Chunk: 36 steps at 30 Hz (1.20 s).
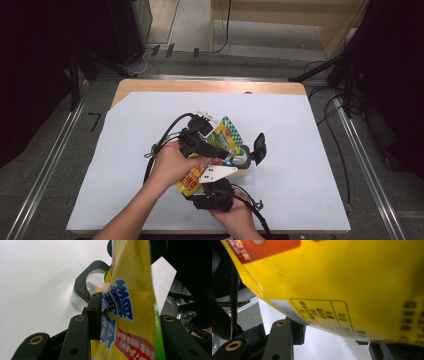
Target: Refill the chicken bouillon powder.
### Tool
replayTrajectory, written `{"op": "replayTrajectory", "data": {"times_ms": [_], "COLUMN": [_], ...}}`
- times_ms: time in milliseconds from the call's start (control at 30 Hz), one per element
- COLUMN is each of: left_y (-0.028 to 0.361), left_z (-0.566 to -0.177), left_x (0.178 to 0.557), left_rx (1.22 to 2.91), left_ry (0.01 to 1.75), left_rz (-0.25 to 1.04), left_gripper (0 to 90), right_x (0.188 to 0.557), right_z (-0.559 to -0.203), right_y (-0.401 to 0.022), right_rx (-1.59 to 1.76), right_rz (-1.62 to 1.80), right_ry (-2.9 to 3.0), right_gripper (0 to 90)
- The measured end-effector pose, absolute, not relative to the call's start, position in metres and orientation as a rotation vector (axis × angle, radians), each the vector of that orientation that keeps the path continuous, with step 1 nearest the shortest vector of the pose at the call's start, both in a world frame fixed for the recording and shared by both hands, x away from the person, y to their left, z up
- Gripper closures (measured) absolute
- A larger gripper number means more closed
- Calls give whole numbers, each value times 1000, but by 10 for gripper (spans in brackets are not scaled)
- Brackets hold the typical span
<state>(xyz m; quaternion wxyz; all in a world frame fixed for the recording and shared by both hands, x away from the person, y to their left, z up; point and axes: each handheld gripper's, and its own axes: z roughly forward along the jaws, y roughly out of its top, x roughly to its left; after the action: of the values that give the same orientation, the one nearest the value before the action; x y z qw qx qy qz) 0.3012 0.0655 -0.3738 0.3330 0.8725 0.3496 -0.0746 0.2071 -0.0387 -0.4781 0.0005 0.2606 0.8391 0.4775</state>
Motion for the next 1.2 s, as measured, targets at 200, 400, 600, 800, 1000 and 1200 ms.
{"op": "replayTrajectory", "data": {"times_ms": [200, 400, 600, 800, 1000, 1200], "left_y": [61, 60, 57, 56, 52, 56], "left_z": [-375, -375, -373, -369, -367, -368], "left_x": [301, 304, 311, 315, 312, 313], "left_rx": [2303, 2303, 2305, 2329, 2335, 2315], "left_ry": [928, 944, 967, 1020, 1038, 1033], "left_rz": [-189, -201, -246, -262, -225, -261], "left_gripper": [637, 631, 635, 630, 628, 626], "right_x": [205, 204, 207, 210, 209, 208], "right_z": [-477, -476, -472, -468, -466, -466], "right_y": [-36, -33, -38, -38, -35, -37], "right_rx": [814, 813, 824, 838, 853, 843], "right_rz": [1478, 1448, 1478, 1541, 1527, 1539], "right_ry": [2617, 2595, 2591, 2616, 2598, 2580], "right_gripper": [524, 539, 588, 579, 562, 603]}}
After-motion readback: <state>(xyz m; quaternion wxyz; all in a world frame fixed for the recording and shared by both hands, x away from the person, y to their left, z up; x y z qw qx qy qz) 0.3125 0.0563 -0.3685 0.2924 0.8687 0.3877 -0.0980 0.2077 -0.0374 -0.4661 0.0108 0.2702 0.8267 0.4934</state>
